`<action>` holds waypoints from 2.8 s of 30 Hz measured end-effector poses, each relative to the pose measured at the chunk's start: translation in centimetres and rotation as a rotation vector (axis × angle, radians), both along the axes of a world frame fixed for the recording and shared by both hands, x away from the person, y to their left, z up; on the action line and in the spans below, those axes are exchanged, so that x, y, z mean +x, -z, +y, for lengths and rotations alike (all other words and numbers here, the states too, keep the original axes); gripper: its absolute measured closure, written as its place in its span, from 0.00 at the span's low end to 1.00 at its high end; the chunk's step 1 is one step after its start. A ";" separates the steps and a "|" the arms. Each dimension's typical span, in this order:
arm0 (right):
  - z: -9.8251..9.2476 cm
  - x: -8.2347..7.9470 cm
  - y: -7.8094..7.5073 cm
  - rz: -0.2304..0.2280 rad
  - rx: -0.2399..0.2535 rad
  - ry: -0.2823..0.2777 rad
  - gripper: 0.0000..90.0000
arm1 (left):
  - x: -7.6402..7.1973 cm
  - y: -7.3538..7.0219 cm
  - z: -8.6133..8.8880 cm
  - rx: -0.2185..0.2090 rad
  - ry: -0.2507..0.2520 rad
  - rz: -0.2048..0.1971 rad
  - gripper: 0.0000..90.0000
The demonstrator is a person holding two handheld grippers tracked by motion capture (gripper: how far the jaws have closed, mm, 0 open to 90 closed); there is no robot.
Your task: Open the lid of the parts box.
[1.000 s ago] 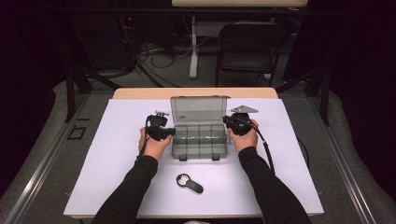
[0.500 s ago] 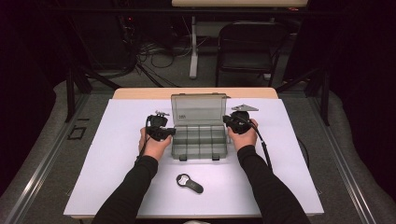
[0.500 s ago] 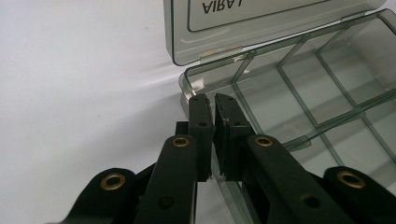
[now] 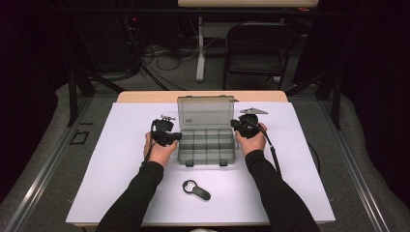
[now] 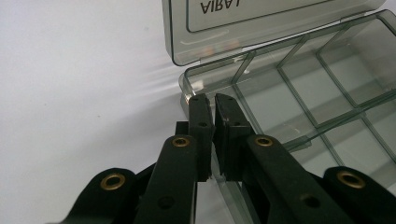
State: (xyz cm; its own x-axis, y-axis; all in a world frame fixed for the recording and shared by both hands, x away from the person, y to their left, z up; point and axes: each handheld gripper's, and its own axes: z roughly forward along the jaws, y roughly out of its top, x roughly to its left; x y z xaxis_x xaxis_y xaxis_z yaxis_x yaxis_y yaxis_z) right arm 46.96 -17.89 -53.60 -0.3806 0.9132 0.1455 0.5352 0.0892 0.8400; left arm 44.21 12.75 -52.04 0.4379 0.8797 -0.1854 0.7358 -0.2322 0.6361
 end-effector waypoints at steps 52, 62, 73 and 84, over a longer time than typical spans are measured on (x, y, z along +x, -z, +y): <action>0.0 1.3 0.1 0.092 0.075 0.050 0.96 | 0.1 0.0 0.0 -0.006 0.000 0.001 0.95; -0.1 1.5 0.2 0.101 0.085 0.055 0.96 | 0.1 0.0 0.0 -0.007 -0.001 0.001 0.95; 0.1 1.5 0.2 0.113 0.081 0.072 0.96 | 0.0 0.0 0.0 -0.005 -0.002 0.000 0.95; 0.1 1.9 0.9 0.134 0.074 0.079 0.97 | 0.0 0.0 0.0 -0.003 -0.002 -0.002 0.95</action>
State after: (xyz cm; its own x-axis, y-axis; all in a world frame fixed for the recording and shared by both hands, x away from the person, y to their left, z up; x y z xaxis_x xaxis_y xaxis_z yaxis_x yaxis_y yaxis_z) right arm 48.87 -17.77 -54.49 -0.2806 0.9244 0.2583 0.6456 -0.0174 0.7634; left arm 44.21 12.75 -52.07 0.4368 0.8798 -0.1874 0.7350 -0.2289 0.6383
